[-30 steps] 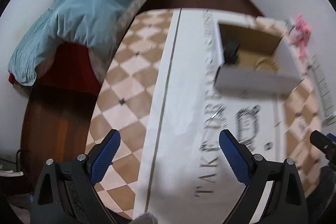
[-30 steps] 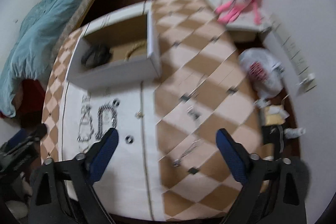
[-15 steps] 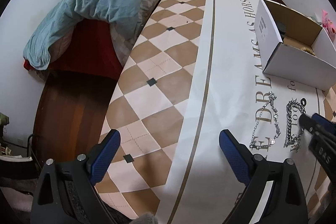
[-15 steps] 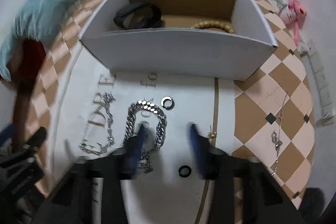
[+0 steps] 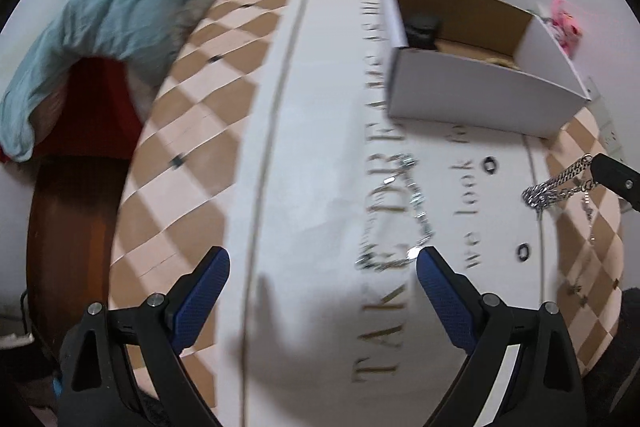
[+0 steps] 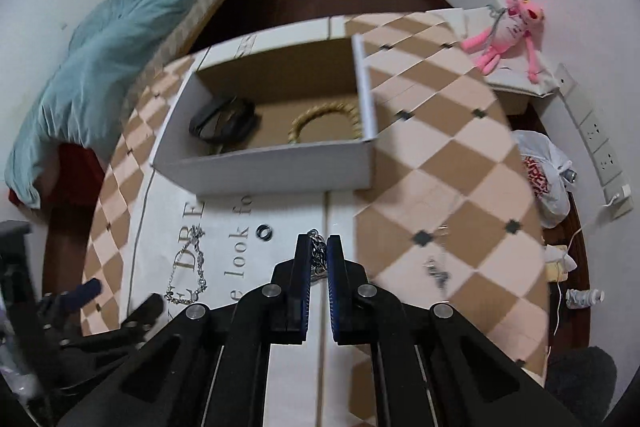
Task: Organize jewelry
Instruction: 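Grasp the thick silver chain bracelet with the right tool while the left tool grasps the thin silver chain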
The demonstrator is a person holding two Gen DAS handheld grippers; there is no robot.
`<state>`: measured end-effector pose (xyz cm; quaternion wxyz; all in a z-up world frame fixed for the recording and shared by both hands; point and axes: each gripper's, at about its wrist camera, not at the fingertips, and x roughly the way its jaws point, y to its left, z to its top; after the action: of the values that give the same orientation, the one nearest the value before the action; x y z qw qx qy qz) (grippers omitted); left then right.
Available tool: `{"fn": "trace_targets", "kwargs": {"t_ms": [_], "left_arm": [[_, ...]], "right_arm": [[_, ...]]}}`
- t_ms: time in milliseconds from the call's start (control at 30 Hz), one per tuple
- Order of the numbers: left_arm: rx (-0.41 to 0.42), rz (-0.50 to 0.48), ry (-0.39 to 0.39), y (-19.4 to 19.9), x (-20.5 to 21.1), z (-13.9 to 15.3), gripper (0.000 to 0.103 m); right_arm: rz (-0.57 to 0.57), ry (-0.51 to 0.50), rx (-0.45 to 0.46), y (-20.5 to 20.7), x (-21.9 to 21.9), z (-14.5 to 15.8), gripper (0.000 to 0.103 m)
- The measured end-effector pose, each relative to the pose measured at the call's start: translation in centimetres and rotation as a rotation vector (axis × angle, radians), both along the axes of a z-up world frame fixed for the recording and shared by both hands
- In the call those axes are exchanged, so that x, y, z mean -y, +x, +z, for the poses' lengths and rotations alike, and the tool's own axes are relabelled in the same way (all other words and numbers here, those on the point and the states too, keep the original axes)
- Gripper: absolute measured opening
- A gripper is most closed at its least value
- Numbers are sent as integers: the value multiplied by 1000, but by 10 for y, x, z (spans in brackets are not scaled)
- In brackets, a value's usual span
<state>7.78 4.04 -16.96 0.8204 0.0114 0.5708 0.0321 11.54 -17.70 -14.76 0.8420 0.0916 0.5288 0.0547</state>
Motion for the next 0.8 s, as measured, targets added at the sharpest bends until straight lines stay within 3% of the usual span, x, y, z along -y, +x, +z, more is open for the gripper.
{"fn": "trace_targets", "kwargs": {"t_ms": [267,300,467,500,533,667,800], "left_arm": [[-59,-45,-54,48,14,-16,92],[-67,-50,-51,54,16,-19,87],[-57,-82,-62,62,26,-22,39],[-51,-95,-58,62,29,-21,19],[-51,-105,-60,61,31,-20,8],[-33,-114,-70,55,36,-14,3],[9,-117,-130,38,32,10,3]], "right_arm": [[-85,36,-33,11,25,-21,8],[-93,41,-39,12,27,-24,8],[-107,49,-62,14,30,-35,8],[-107,51,-64,14,30,-36,8],[-106,52,-65,15,30,-36,8],[-90,57,-55,13,29,-28,8],[-61,77,-37,9,28,-8,8]]}}
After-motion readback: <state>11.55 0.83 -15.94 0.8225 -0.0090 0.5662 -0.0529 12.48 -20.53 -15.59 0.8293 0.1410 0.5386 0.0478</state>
